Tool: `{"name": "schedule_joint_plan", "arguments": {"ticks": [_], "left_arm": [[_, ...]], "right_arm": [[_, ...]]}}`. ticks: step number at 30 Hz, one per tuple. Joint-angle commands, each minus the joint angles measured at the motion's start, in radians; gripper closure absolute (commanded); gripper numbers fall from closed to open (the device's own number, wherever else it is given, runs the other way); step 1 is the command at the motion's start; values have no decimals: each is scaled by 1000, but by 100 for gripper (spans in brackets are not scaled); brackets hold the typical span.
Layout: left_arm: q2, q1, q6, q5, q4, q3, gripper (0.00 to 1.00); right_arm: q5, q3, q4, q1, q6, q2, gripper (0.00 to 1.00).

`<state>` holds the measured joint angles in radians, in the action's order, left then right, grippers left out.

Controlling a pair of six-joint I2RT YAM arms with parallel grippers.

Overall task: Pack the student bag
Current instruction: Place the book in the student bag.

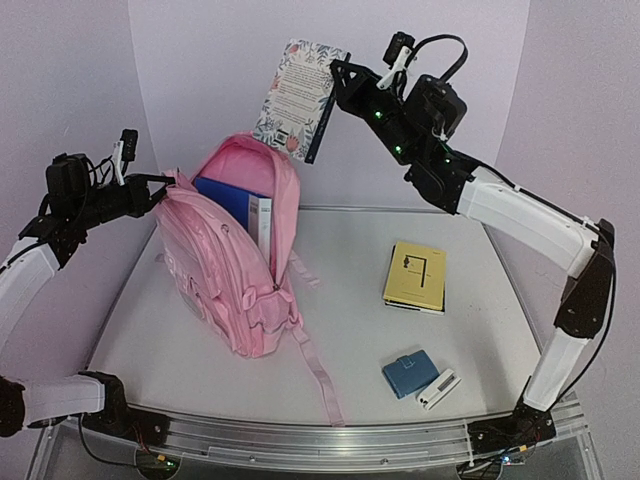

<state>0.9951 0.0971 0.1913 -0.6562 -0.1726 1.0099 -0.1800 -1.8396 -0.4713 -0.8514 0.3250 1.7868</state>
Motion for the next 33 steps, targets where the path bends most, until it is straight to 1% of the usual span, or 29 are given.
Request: {"name": "schedule_joint_plan", "arguments": {"ticks": [1,8,12,18,22,27,33], "left_arm": [[7,3,-1,-25,-65,-33,100],[15,2,-3,-27,-67,-31,100],[18,3,-4,-25,-67,-31,100],[21,2,-4,-25,-69,-31,100],[22,2,-4,-25,-69,-29,100],[24,1,-4,-26,-69,-29,100],[28,2,-4,-25,-70,-31,100]], "right_arm": [[-80,-115,-214,-12,-80,13,100],[58,-225,-262,-23,-41,99,100],[116,-282,-251,-36,-4,140,100],[190,-279,-232,-85,26,164,100],[189,-235,-217,-113,40,169,100],[84,-125,-233,-154,-11,152,100],[44,-34,-234,-169,-15,141,100]]}}
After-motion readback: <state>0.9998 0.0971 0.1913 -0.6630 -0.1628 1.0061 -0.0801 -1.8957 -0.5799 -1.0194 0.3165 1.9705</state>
